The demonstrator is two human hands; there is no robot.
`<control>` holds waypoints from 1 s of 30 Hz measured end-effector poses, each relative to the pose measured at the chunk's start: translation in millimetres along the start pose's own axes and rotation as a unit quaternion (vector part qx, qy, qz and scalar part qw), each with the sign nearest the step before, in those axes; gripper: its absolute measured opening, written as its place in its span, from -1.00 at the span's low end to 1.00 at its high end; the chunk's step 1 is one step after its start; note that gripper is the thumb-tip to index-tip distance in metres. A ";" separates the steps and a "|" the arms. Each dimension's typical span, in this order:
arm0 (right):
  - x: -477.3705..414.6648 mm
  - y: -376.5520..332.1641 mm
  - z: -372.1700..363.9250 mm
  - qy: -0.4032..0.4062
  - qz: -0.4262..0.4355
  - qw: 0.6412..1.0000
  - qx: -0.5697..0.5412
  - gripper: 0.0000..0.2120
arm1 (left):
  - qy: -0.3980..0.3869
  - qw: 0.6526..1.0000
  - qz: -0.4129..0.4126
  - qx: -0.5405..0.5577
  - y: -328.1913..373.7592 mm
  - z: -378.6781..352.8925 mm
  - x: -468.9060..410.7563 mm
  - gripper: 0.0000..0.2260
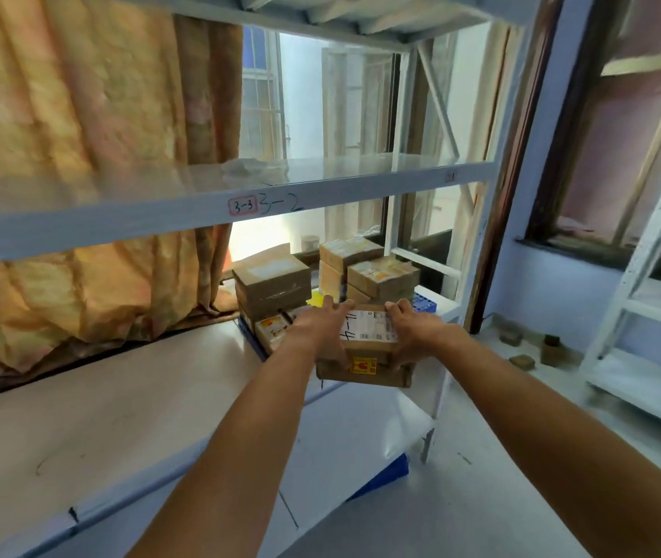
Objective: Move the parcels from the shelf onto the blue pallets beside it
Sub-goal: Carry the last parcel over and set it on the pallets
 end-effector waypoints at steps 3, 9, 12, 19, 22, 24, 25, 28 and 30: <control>-21.2 36.2 7.5 0.008 -0.024 1.000 0.000 0.19 | 0.012 1.000 -0.024 0.016 17.0 -1.0 -47.0 0.08; -54.1 94.4 22.2 0.016 -0.065 0.998 -0.001 0.17 | 0.018 0.997 -0.079 0.007 43.5 2.2 -127.1 0.04; -75.5 111.2 36.6 0.043 -0.067 0.997 0.001 0.10 | 0.038 0.994 -0.104 -0.003 49.4 20.9 -157.9 0.04; -121.0 152.8 44.1 0.057 -0.061 0.996 -0.014 0.12 | 0.048 0.994 -0.098 0.004 58.4 27.0 -213.5 0.06; -141.0 171.3 42.3 0.057 -0.052 0.997 -0.022 0.13 | 0.039 0.995 -0.096 -0.010 64.2 29.9 -237.2 0.06; -152.9 182.4 43.4 0.061 -0.047 0.997 -0.030 0.16 | 0.034 0.995 -0.092 -0.027 69.8 32.2 -251.7 0.09; -160.0 191.4 44.6 0.065 -0.046 0.996 -0.033 0.17 | 0.037 0.995 -0.089 -0.034 75.7 33.6 -261.4 0.10; -181.4 219.8 50.7 0.076 -0.029 0.996 -0.027 0.17 | 0.039 0.995 -0.081 -0.050 93.6 35.9 -287.8 0.10; -196.8 235.1 57.9 0.081 -0.011 0.996 -0.022 0.17 | 0.044 0.996 -0.065 -0.052 99.6 37.5 -303.5 0.11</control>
Point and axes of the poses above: each hand's wrist, its own x-axis away from the middle knuckle, its own z-axis out of the back of the hand, y = z × x, the point moved 3 cm from there along -x, towards the middle knuckle, and after that the axes turned 6 degrees about y, right-handed, at the moved point
